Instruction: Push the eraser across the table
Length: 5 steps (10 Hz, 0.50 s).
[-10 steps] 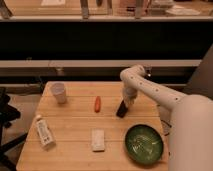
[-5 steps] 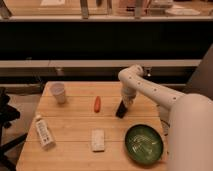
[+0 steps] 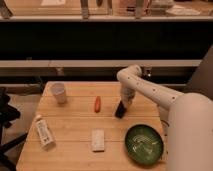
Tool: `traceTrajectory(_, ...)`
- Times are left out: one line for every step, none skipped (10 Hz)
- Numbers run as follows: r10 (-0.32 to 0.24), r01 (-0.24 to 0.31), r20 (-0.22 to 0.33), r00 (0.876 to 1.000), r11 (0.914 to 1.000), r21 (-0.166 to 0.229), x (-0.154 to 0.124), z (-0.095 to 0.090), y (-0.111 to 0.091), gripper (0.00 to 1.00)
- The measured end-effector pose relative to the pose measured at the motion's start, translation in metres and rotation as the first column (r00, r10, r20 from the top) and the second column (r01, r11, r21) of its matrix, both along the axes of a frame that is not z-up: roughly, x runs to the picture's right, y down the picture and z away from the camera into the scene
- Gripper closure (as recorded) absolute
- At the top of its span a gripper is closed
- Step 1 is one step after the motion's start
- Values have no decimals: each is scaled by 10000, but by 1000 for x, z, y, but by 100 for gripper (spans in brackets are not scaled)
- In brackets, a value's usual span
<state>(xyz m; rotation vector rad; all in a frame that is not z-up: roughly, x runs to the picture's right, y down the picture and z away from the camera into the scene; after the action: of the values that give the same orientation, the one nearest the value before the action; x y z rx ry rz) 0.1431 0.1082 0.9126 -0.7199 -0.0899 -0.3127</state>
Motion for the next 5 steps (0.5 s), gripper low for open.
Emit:
traceTrajectory(8, -8, -2, 10000, 10000, 0, 1, 0, 0, 100)
traceTrajectory(14, -14, -9, 10000, 10000, -2, 1, 0, 0, 100)
traceTrajectory(-10, 10, 0, 10000, 10000, 2, 0, 0, 0, 100)
traceTrajectory(-23, 23, 0, 10000, 10000, -4, 0, 0, 1, 100)
traceTrajectory(-54, 54, -7, 10000, 10000, 5, -1, -1, 0, 100)
